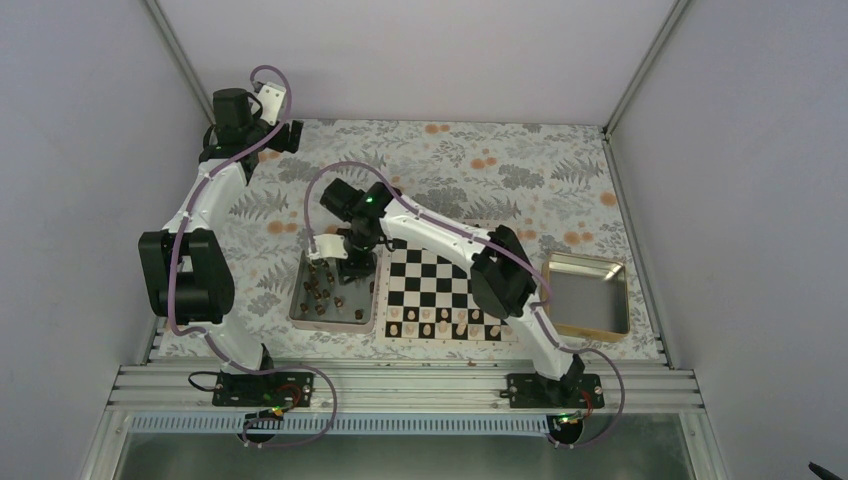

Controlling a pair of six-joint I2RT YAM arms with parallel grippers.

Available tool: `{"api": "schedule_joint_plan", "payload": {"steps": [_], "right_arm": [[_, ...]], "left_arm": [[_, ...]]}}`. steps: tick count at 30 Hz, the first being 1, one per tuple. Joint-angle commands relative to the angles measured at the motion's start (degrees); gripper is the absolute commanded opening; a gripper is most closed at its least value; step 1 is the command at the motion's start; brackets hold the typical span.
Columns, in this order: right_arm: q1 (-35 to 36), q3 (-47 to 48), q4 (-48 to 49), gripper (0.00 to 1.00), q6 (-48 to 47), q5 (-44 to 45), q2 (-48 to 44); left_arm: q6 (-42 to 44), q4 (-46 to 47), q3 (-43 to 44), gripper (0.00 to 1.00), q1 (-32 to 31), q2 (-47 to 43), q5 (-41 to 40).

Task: Set up the chess pieces on the board
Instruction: Pick up the chess piece from the storage box.

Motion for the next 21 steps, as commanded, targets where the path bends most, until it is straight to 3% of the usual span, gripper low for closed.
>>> {"api": "schedule_joint_plan", "payload": {"steps": [1,21], "right_arm": [[1.5,-0.7,-1.7,0.41,0.4,-3.5,0.0],[5.4,-2.8,4.5,0.37,6.2,0.8,4.8]], "left_arm": [[0.6,-0.2,0.9,1.0,0.0,-1.3,0.1],[-0.1,0.2,-0.4,1.0,0.0,-4.0,0.8]]}}
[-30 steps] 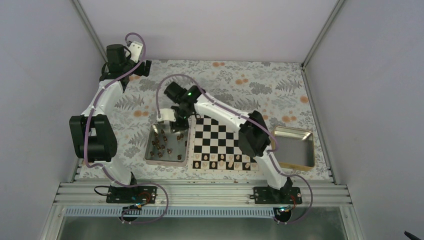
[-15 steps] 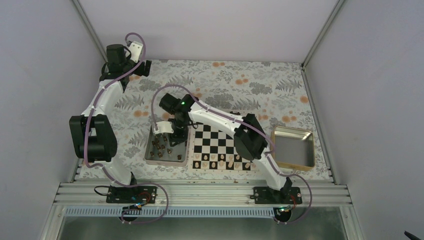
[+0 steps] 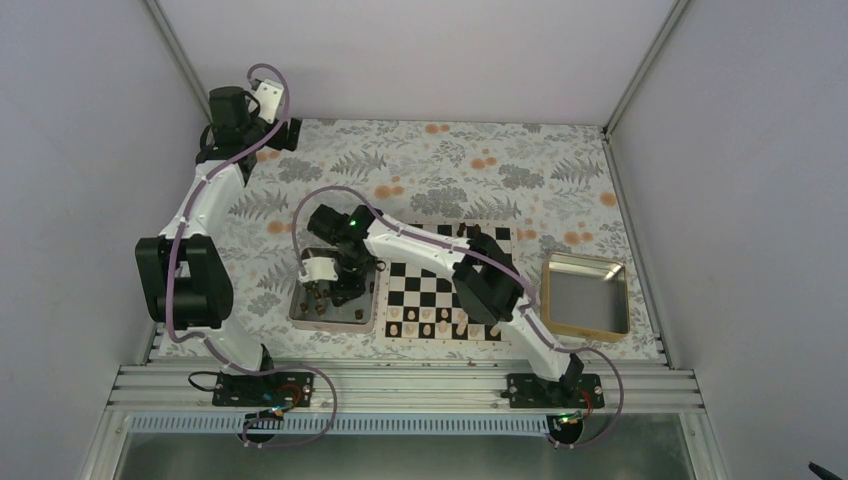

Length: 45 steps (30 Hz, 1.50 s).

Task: Set up the chess pieces on the board
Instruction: Pick up the chess piece from the storage box, then place the chess piece on the chessboard.

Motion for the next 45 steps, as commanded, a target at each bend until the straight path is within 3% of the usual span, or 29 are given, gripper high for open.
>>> {"api": "schedule_joint_plan", "payload": {"steps": [1,8,14,22,29,36,45], "right_arm": [[1.1,-0.4,2.1,0.37,2.5,1.7,2.2],[1.3,-0.5,2.8,0.37,3.2,2.4,3.5],[1.3,-1.5,3.4,0.31,3.1,3.1,4.5],[1.0,-2.8,4.2,0.08,3.0,4.3,3.1],[-1.8,-0.2,0.7,0.05,2.8,4.1,-2.2],[-12.8,5.1,-4.8,0.05,2.8,6.0,-11.0],[-34.7,-1.1,-2.9,0.05,0.6,11.5,-19.0]], "left_arm": [[-0.1,0.0,0.0,1.0,0.0,-2.5,0.4],[-0.4,-0.7,0.8,1.0,0.0,-3.1,0.1],[-0.6,-0.9,1.0,1.0,0.0,-2.9,0.5],[-0.6,-0.8,0.9,1.0,0.0,-2.8,0.9],[-0.5,-0.7,0.8,1.0,0.0,-2.8,0.5],[-0.4,-0.5,1.2,1.0,0.0,-1.9,-0.1],[-0.1,-0.8,2.0,1.0,-0.2,0.6,-1.7]]}}
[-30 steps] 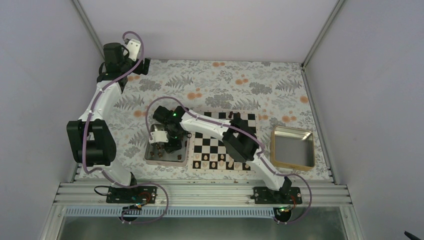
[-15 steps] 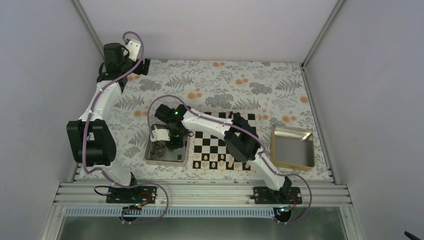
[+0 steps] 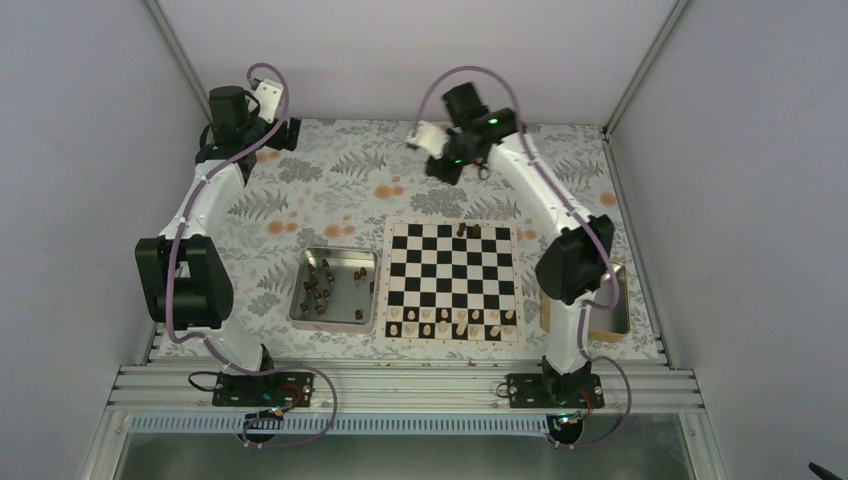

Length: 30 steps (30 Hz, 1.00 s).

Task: Set up the chess pieces on the board
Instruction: Place the chess piece on the chessboard.

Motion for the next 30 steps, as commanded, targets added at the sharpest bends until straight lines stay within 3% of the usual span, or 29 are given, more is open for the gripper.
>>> {"api": "schedule_joint_plan", "payload": {"steps": [1,7,14,30], "right_arm": [[-9.1,-5.4,-0.1,0.05,-1.8,2.9,-2.4],[-19.0,-19.2,6.0,0.05,-2.9,1.9,-4.9],[-21.6,-31.7,12.3,0.06,-2.7,2.2,-5.4],[-23.0,-40.2,17.8,0.05,-1.4,-1.6,-4.8]], "left_arm": [[0.1,-0.1,1.8,1.0,-0.2,1.5,-1.4],[0.2,-0.8,2.8,1.0,-0.5,3.0,-1.8],[0.3,-1.2,3.9,1.0,-1.5,4.4,-2.4],[0.7,-1.3,4.1,1.0,-2.4,5.1,-3.7]]}}
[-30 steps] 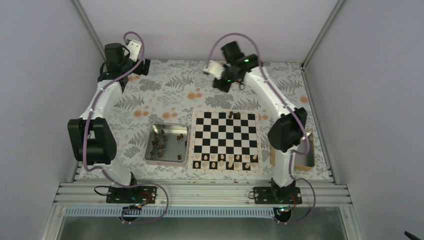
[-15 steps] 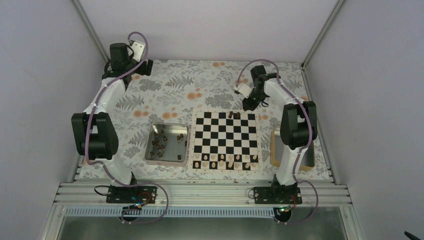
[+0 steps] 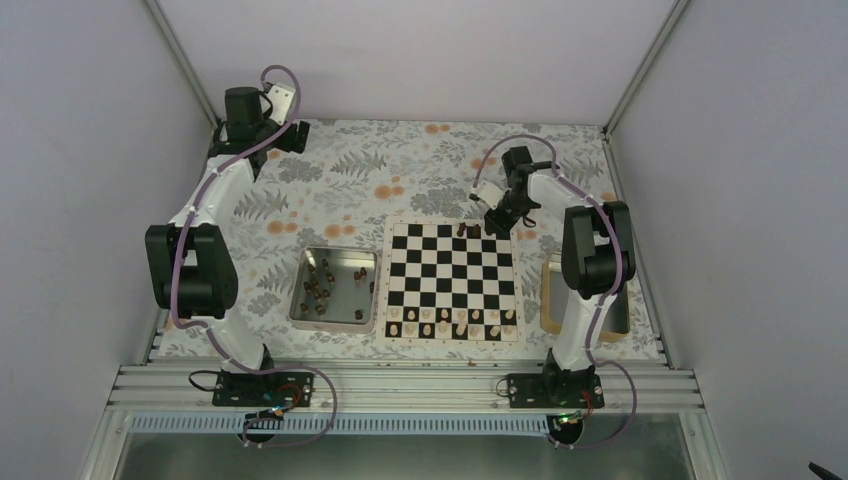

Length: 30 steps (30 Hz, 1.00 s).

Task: Set up the chess pieces on the board
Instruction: Place the chess piece on the chessboard.

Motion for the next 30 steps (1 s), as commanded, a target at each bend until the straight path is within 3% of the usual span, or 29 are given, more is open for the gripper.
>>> {"api": "schedule_joint_plan", "payload": {"steps": [1,24,30], "right_arm": [[-0.6,-0.8,3.1,0.05,0.4,-1.8,-1.2],[-0.9,-2.9,4.3,0.06,0.5,-1.0,0.6],[-1.1,-2.7,4.3,0.18,0.5,-1.0,0.3]], "left_arm": [[0.5,0.4,1.8,1.0,-0.2,0.7,-0.5],[0.6,0.3,1.5,1.0,-0.3,0.7,-0.3],[0.7,0.2,1.4,1.0,-0.4,0.7,-0.3]]}}
